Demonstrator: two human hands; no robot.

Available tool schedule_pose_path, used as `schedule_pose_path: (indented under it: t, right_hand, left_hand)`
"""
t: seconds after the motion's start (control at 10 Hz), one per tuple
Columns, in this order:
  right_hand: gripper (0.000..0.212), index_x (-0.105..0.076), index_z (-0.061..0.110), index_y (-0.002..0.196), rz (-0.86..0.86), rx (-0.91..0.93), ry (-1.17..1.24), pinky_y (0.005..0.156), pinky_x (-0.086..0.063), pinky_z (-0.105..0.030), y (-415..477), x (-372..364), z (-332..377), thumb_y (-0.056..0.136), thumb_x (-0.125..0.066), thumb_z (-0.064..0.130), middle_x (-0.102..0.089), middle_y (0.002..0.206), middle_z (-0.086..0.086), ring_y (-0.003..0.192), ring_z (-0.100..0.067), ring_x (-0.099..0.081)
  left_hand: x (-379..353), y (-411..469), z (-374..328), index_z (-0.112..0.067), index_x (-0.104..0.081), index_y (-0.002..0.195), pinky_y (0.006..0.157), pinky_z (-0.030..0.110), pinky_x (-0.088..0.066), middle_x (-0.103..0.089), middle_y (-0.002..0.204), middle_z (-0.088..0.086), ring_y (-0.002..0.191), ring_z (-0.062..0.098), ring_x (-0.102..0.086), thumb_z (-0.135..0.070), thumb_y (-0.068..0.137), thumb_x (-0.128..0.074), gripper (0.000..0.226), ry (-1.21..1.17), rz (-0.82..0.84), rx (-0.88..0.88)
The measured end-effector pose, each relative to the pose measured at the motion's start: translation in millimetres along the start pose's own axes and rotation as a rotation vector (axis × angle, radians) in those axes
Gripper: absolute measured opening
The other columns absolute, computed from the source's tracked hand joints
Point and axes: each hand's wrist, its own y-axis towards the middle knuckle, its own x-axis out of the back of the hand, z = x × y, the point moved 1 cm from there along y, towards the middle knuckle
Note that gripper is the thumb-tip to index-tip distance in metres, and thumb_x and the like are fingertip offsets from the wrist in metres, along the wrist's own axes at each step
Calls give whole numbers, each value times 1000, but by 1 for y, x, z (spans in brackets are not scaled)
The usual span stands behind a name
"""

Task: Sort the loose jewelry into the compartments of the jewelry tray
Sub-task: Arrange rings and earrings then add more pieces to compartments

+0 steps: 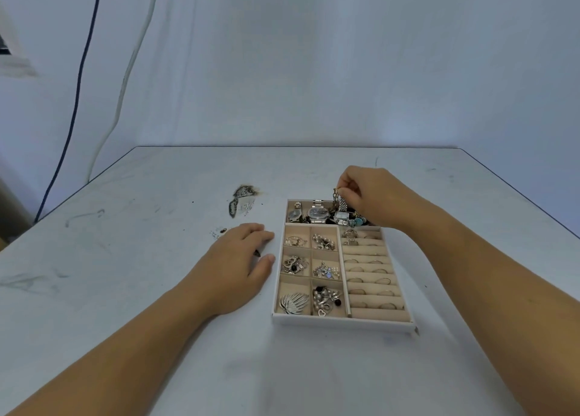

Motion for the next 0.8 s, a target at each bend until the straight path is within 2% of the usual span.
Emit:
schedule_pose_path:
  t: [0.2,0.3,0.4,0.6,0.7,0.8]
  right_hand:
    - [14,-68,21,94,73,-57,-125,78,-49,-33,0,-11,-8,90,-58,29,-64,84,8,82,-12,-59]
    - [22,-71,22,95,75,-70,-128,75,-49,-33,-2,-14,-9,93,-52,34,-68,84,6,81,-14,-61]
    - [31,-68,22,109,93,-77,-130,86,-47,-41,-6,-13,-7,98,-41,33,-66,99,2,94,-18,-58]
    - [32,-60,28,120,83,-70,-100,95,-41,-47,-21,-10,-9,97,-40,37,-53,102,6,104,-18,-51]
    - [38,-51,27,131,61,-29,-105,99,-37,-47,-40,-7,3,97,-40,39,-54,121,0,116,-23,-45]
    - [48,-39,29,140,101,-4,-158,105,-31,-44,-72,-8,16,96,-34,47,-43,140,0,127,-22,-34]
  left_hand:
    - [1,-1,-1,-26,-42,140,107,20,-23,-37,146,-8,134,7,-31,-40,96,-42,47,0,-2,1]
    - [1,0,-1,-26,-42,140,107,22,-24,-37,146,-8,134,8,-32,-41,96,-42,47,5,-4,-1]
    - [1,0,-1,-26,-41,141,107,21,-23,-36,147,-8,134,8,-31,-41,96,-41,47,10,5,2]
    - [2,-2,-2,-25,-42,140,108,24,-25,-37,146,-6,134,9,-32,-40,96,-42,47,3,19,9]
    - [2,-2,-1,-23,-42,140,108,26,-27,-39,145,-4,133,12,-33,-40,96,-42,47,9,12,2]
    - [2,-1,-1,-21,-41,141,108,26,-27,-38,146,-3,133,13,-34,-41,97,-40,48,65,58,-8]
